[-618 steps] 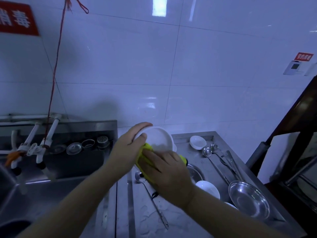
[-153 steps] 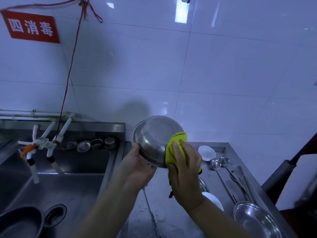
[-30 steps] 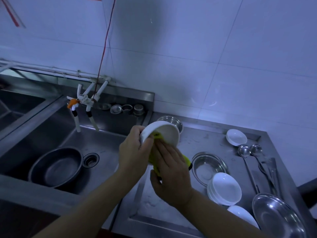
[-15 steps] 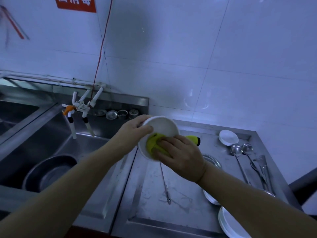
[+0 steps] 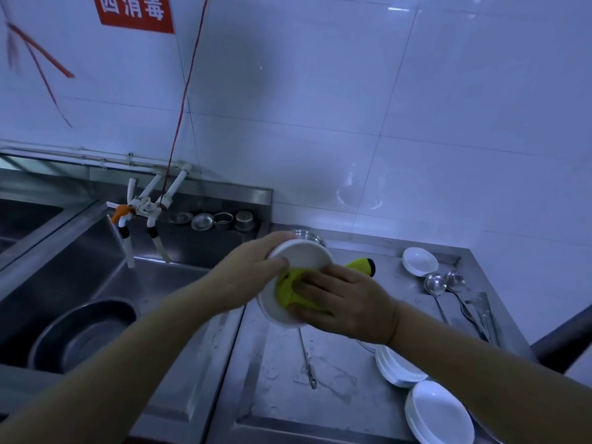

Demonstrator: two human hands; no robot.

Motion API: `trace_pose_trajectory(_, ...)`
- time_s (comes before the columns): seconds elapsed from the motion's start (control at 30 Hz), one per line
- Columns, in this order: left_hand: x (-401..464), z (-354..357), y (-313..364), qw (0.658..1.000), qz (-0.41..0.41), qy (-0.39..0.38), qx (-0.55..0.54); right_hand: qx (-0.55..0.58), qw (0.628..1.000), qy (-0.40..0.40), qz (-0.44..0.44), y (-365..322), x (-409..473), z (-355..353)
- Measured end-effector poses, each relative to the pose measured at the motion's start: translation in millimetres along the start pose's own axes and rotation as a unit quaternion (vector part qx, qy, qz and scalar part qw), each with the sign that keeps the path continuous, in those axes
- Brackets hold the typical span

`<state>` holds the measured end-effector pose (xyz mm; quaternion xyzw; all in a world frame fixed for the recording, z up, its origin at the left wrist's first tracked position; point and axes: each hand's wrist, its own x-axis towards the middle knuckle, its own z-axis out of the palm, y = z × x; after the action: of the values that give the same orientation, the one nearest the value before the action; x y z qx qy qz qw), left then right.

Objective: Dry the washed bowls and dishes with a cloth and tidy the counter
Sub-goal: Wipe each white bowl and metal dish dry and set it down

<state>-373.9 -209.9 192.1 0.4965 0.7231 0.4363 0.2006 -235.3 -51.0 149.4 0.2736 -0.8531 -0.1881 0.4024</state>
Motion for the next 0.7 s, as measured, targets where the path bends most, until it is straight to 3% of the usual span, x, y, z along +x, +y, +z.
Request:
trace_pose_trajectory(0.07,6.2,-6.2,5.2,0.999,-0.018,-0.006,-0.037,0.005,1.0,-0.002,0.018,3.2,0.9,-0.5)
trace_pose_trajectory(0.13,7.4,2.3,5.8,0.99,-0.008,0.091,-0.109,-0.022,0.996,0.013,0.088,-0.2,7.8,0.7)
trace_pose_trajectory(0.23,3.5,41.6,3.6,0.949,0.019,0.231,-0.214,-0.06,0.969,0.058,0.233,-14.2,22.3,5.2)
trace_pose_trajectory(0.3,4.6,61.4,3.5,0.923,0.032,0.268,-0.273,-0.042,0.95,0.08,0.3,-26.7,29.3,10.5)
trace_pose_trajectory(0.37,9.6,62.0,4.5,0.922,0.049,0.275,-0.267,-0.014,0.943,0.09,0.32,-35.0,29.5,15.1)
trace_pose_trajectory(0.43,14.0,56.4,4.3,0.936,0.062,0.258,-0.231,0.007,0.954,0.088,0.286,-27.3,20.3,14.5)
trace_pose_trajectory(0.53,17.8,50.4,8.6,0.961,0.044,0.224,-0.156,0.01,0.989,0.055,0.135,8.5,-9.1,6.8)
trace_pose_trajectory(0.63,29.0,40.0,17.6,0.992,-0.005,0.112,-0.058,0.028,0.999,0.025,-0.022,47.5,-33.0,2.2)
trace_pose_trajectory(0.7,38.1,32.9,24.2,0.995,-0.04,0.072,-0.063,0.039,0.998,0.025,-0.033,59.8,-35.7,2.1)
